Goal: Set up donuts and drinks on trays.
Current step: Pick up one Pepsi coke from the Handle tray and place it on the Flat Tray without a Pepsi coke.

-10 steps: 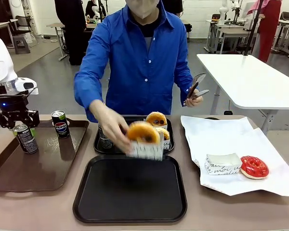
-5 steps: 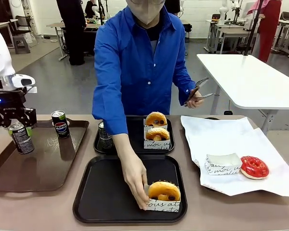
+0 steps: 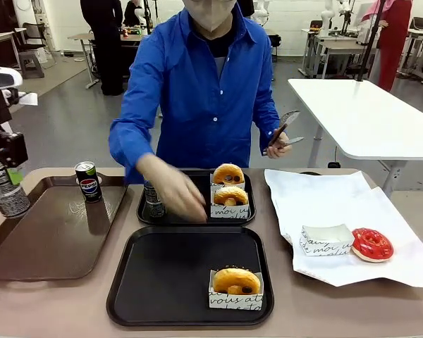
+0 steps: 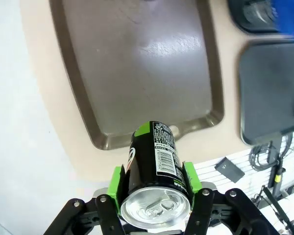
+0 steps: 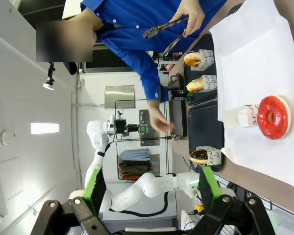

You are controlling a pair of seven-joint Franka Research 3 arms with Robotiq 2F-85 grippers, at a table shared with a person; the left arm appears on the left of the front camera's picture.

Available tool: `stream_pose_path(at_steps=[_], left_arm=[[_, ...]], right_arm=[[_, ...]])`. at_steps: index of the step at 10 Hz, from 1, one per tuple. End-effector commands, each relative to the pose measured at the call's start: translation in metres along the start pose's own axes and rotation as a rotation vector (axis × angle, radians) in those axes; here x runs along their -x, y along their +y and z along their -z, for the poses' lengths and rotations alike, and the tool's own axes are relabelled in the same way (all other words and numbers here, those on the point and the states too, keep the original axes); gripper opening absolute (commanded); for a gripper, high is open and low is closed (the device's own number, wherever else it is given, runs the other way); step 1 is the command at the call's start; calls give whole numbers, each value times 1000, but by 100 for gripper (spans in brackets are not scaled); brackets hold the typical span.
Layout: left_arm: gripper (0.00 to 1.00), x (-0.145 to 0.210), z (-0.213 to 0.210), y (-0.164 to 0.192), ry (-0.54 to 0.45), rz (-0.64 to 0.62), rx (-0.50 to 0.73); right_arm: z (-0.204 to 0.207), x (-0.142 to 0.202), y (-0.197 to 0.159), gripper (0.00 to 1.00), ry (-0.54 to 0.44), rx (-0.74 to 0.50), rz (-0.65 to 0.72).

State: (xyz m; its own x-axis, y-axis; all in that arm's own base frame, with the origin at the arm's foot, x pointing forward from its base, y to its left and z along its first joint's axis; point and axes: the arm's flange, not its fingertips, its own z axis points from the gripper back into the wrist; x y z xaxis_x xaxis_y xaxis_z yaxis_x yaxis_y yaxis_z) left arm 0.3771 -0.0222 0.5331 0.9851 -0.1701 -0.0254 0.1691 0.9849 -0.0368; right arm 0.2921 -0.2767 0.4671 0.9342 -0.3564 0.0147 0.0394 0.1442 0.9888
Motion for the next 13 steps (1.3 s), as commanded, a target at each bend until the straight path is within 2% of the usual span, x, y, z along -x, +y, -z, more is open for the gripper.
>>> stream_pose_path(at_steps=[1, 2, 3, 7, 8, 10, 13], left_arm=[[0, 17, 6, 8, -47, 23, 37], [0, 19, 6, 13, -67, -43, -4], [0, 13, -4, 0, -21, 9, 10], [0, 13, -4, 0, -21, 9, 10], [59, 16, 1, 1, -20, 7, 12], [59, 24, 12, -48, -67, 126, -10], [59, 48, 18, -134, -57, 355, 23]], right_arm=[[0, 1, 1, 100, 0, -15, -2], [0, 1, 1, 100, 0, -15, -2], [0, 1, 1, 100, 0, -15, -2], [0, 1, 1, 100, 0, -15, -2], [0, 1, 1, 100, 0, -15, -2], [0, 1, 1, 100, 0, -15, -2], [0, 1, 1, 100, 0, -15, -2]])
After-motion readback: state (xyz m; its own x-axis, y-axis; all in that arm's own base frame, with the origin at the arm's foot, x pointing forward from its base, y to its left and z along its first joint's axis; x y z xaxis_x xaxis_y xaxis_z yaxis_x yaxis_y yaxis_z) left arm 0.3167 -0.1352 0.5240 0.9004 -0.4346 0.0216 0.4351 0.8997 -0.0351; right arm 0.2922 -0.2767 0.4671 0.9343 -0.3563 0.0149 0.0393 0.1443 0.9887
